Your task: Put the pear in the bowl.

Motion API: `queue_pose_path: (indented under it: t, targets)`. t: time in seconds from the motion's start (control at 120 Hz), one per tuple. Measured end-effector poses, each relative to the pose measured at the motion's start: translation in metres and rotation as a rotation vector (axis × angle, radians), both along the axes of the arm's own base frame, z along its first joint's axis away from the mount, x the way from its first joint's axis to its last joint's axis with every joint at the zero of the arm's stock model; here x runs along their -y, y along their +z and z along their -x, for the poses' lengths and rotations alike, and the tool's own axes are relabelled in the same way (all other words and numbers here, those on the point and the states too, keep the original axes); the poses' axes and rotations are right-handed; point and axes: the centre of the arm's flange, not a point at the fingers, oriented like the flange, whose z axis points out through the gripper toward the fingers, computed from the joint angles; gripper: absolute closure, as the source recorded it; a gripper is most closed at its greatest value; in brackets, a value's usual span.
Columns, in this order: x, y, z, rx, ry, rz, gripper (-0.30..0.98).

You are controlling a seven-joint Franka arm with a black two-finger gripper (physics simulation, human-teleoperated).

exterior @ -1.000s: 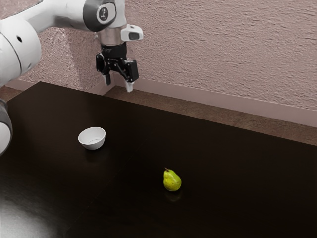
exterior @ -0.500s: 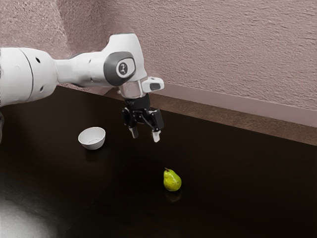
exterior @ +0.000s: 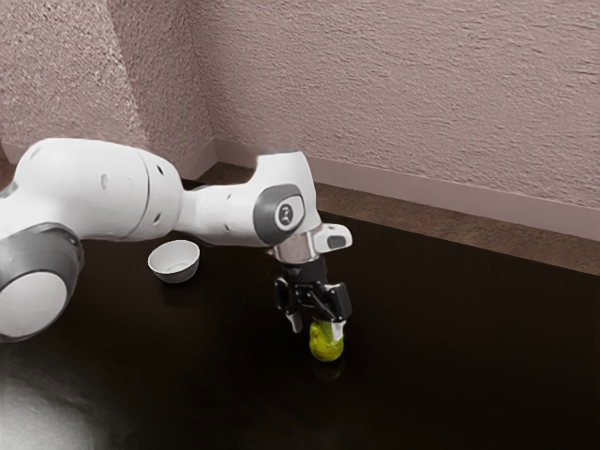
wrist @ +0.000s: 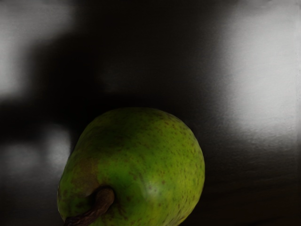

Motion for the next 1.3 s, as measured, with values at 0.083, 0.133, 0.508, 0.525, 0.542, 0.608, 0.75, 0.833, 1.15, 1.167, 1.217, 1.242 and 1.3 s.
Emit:
queue_pose_path:
  t: [0.083,0.133,0.508,0.525,0.542,0.608,0.75,0.833,1.15,1.167,1.217,1.242,1.3]
  targets:
    - [0.002,-0.012,-0.004,0.008,0.009,0.000,0.02]
    - [0.002,-0.015,-0.006,0.014,0.013,0.000,0.03]
    - [0.000,-0.033,-0.011,0.025,0.027,-0.006,0.18]
    - [0.000,-0.033,-0.012,0.026,0.027,-0.006,0.19]
    - [0.000,-0.033,-0.012,0.026,0.028,-0.006,0.19]
    - [0.000,-0.035,-0.012,0.025,0.028,-0.008,0.21]
    - [0.000,-0.038,-0.012,0.024,0.028,-0.010,0.25]
    - [0.000,-0.038,-0.012,0.025,0.027,-0.010,0.27]
    - [-0.002,-0.021,-0.015,0.044,0.026,-0.017,0.49]
    - [-0.003,-0.019,-0.015,0.047,0.026,-0.018,0.50]
    - [-0.006,-0.009,-0.016,0.059,0.031,-0.018,0.53]
    - [-0.009,-0.002,-0.018,0.067,0.036,-0.019,0.54]
    - [-0.021,0.015,-0.021,0.090,0.055,-0.022,0.56]
